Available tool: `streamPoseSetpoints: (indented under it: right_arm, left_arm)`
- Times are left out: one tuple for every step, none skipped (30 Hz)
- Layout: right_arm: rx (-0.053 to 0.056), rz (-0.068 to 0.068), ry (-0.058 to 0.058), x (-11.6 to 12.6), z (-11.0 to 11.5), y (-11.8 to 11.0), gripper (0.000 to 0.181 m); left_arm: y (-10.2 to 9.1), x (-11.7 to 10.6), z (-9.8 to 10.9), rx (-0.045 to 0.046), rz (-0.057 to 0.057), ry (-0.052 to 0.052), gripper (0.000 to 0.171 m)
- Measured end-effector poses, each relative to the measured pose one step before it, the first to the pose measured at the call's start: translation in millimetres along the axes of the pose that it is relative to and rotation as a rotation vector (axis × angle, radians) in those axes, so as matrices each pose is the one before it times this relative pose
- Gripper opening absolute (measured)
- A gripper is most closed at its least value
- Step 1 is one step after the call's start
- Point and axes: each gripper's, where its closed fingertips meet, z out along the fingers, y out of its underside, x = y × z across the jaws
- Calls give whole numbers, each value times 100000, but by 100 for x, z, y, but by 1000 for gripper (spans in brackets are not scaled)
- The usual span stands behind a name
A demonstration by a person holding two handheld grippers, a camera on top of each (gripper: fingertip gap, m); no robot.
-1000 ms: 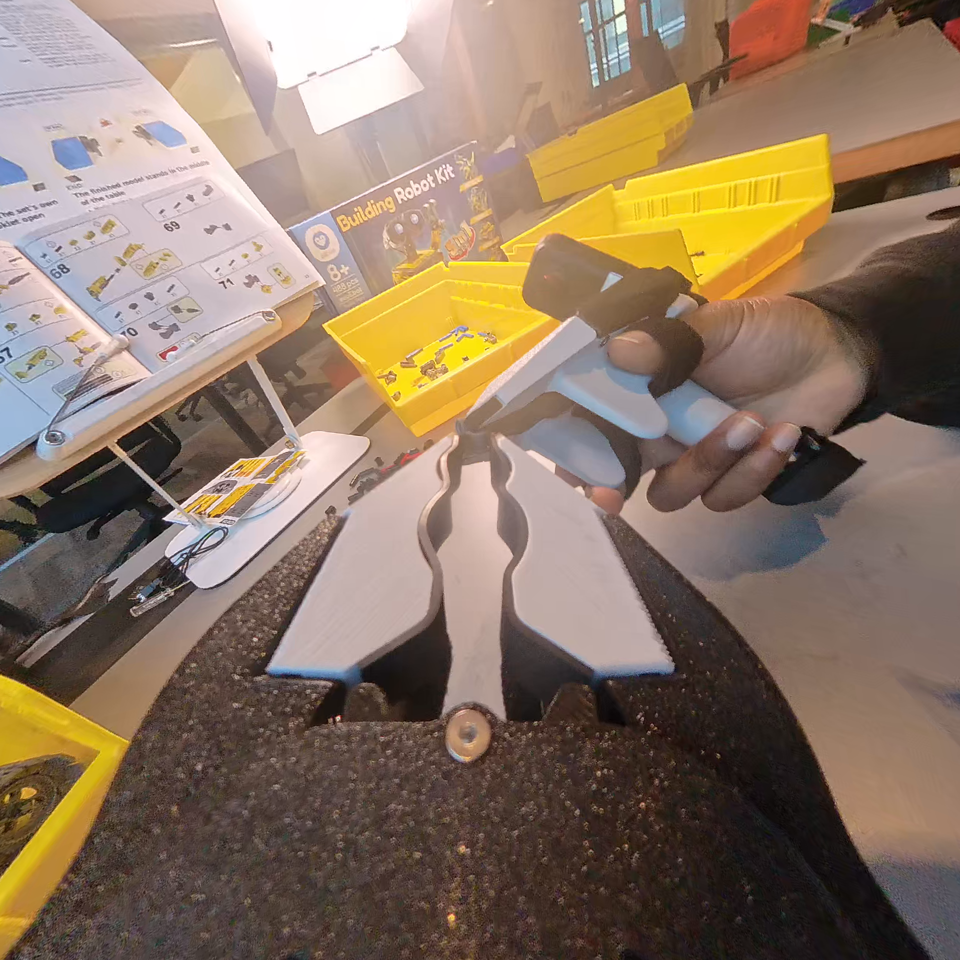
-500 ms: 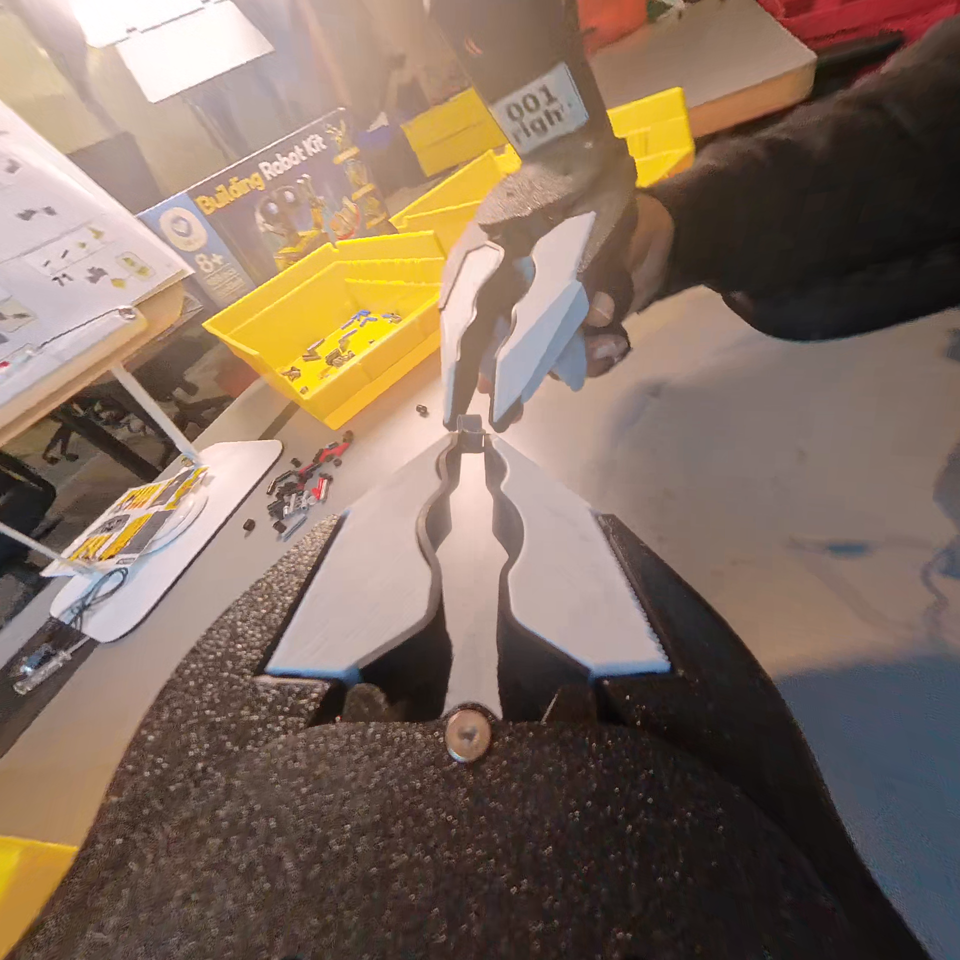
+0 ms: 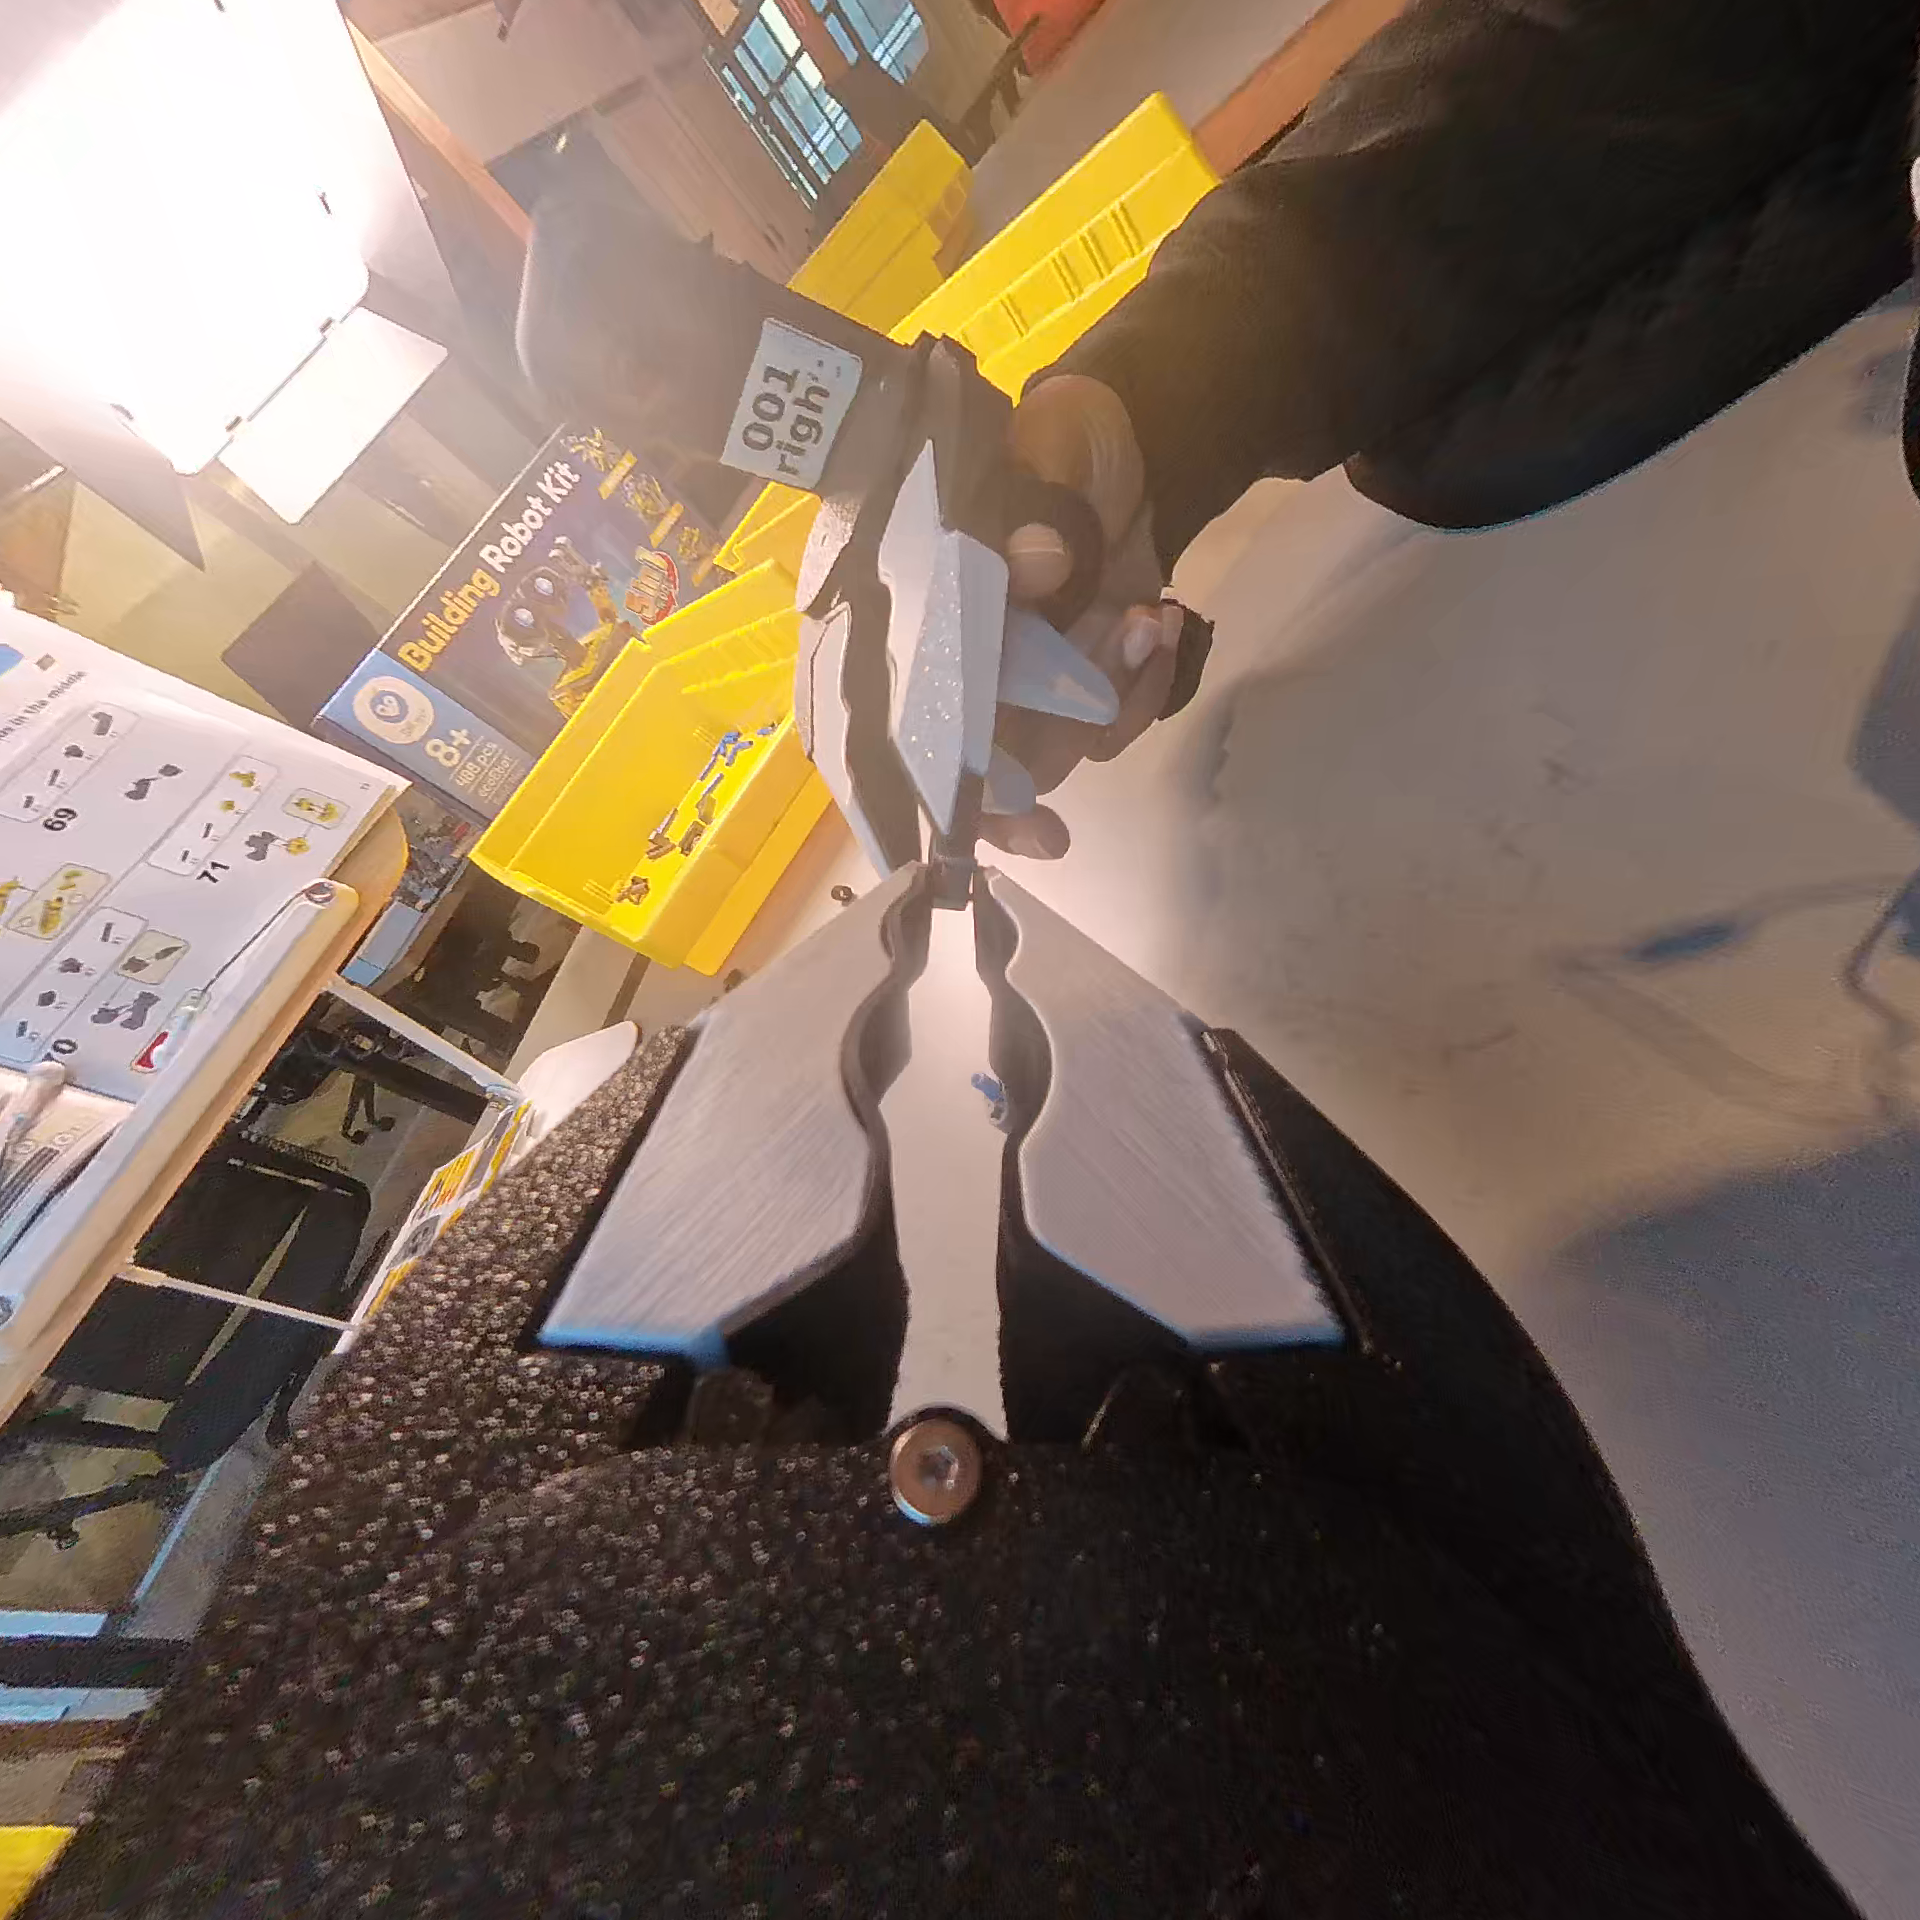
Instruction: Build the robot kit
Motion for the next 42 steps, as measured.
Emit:
streamPoseSetpoints:
  right_arm:
    - [142, -301, 440, 48, -97, -23, 14]
    - [413, 548, 16, 24, -76, -51, 19]
    - [375, 1035, -365, 12, -22, -29, 21]
    - [-39, 1043, -814, -60, 57, 57, 22]
    - [-450, 577, -964, -114, 163, 140, 22]
    - [-554, 83, -1125, -189, 231, 176, 22]
    - [361, 91, -1489, -273, 217, 18, 21]
    - [949, 750, -772, -137, 152, -79, 19]
    - [548, 714, -766, -67, 21, -46, 18]
    - [448, 485, -8, 67, -95, -77, 16]
    - [93, -135, 743, 142, -72, -48, 16]
    - [-361, -788, 1357, 189, -29, 7, 16]
    - [-57, -1047, 1578, 196, -43, -37, 16]
    - [-76, -879, 1479, 171, -16, -28, 16]
    - [-73, -1003, 1410, 152, -27, -21, 16]
    - [22, -1515, 2042, 239, -47, -63, 16]
    - [-220, -2193, 3240, 385, -74, -65, 16]
    - [-165, -2513, 2828, 308, -101, -91, 16]
    - [163, -2577, 2612, 271, -126, -153, 16]
    - [193, -3494, 4190, 474, -117, -144, 16]
    - [-114, -4637, 5176, 600, -106, -72, 16]
    - [-234, -5068, 3837, 384, -66, -5, 16]
    - [54, -4852, 3046, 226, -16, -41, 16]
    - [1120, -5524, 3350, 197, -4, -190, 16]
    - [1451, -4871, 1907, -44, 16, -256, 16]
    - [1115, -3558, 1363, -76, 42, -244, 16]
    - [1035, -3011, 1487, -28, 60, -256, 16]
    - [844, -2791, 1118, -74, 50, -209, 16]
    - [590, -2462, 1274, -28, 58, -150, 16]
    - [518, -2155, 1500, 32, 44, -127, 16]
    - [317, -1455, 712, -46, 66, -79, 16]
    - [-228, -366, -853, -240, 101, 23, 16]
    - [-439, 146, -764, -209, 125, 92, 16]
    - [128, -265, 238, -68, 103, 44, 16]
    - [-245, -273, -221, -123, 94, 85, 16]
    - [-400, -200, -528, -121, 77, 79, 16]
    - [31, -211, -80, -65, 25, -5, 16]
    - [-204, -349, 131, -5, 12, 33, 16]
    - [82, -331, 96, -4, -3, -32, 16]
    - [-5, -115, 76, -15, 10, -20, 16]
    - [-298, -317, 156, 22, -4, 23, 16]
    - [-645, -389, 114, 25, -9, 80, 16]
  left_arm:
    - [-90, -106, -50, 537, -135, -354, 6]
    - [-107, -111, -69, 645, -644, -151, 6]
    - [-118, -92, -72, 669, -455, -211, 6]
    - [-121, -55, -72, 549, -13, -210, 6]
    - [-85, 16, -36, 385, 127, 133, 6]
    - [-69, 111, -3, 285, 178, 476, 6]
    - [-56, 134, 24, 296, 277, 527, 6]
    - [-71, 63, -25, 424, 213, 123, 6]
    - [-30, -57, -39, 213, -381, -246, 7]
    - [69, -118, -2, -94, -1266, -306, 7]
    - [119, -100, 43, -282, -1859, -132, 7]
    - [170, -103, 53, -267, -2117, -79, 7]
    - [163, -107, 26, 8, -2457, 3, 7]
    - [123, -56, 20, 279, -3190, 563, 7]
    - [173, -88, 16, 157, -4200, 790, 6]
    - [236, -227, 15, -209, -5044, 323, 6]
    - [189, -304, -12, 132, -5528, 245, 6]
    - [93, -237, -36, 685, -6448, 1160, 4]
    - [88, -164, -18, 626, -8029, 2168, 4]
    - [49, -204, -19, 708, -9228, 2292, 6]
    - [-16, -253, -32, 1121, -9711, 2167, 8]
    - [-159, -258, -64, 1768, -9753, 2243, 12]
    - [-302, -212, -89, 2502, -9721, 2520, 16]
    - [-343, -176, -91, 2741, -9660, 2792, 19]
    - [-333, -167, -89, 2605, -9440, 2717, 22]
    - [-291, -125, -87, 2331, -8992, 2814, 25]
    - [-280, -11, -71, 2242, -8195, 3303, 27]
    - [-276, 95, -66, 2258, -7137, 3488, 27]
    - [-194, 82, -30, 1810, -5898, 2866, 27]
    - [-50, 26, 25, 876, -4525, 1901, 27]
    - [74, 22, 76, 100, -3000, 1271, 27]
    - [120, 46, 96, -186, -1748, 901, 26]
    - [153, 62, 131, -353, -1030, 679, 24]
    - [175, 85, 127, -644, -581, 589, 21]
    - [201, 19, 122, -956, -193, 36, 17]
    - [192, -98, 72, -920, 236, -730, 14]
    - [82, -76, 15, -303, 193, -519, 13]
    - [-12, -7, -23, 60, -276, 145, 13]
    - [-25, -17, -46, 34, -492, 294, 11]
    - [-8, -15, -36, 6, -485, 219, 11]
    - [17, -55, -29, -215, -316, -29, 10]
    - [53, -100, -40, -365, 126, -467, 4]
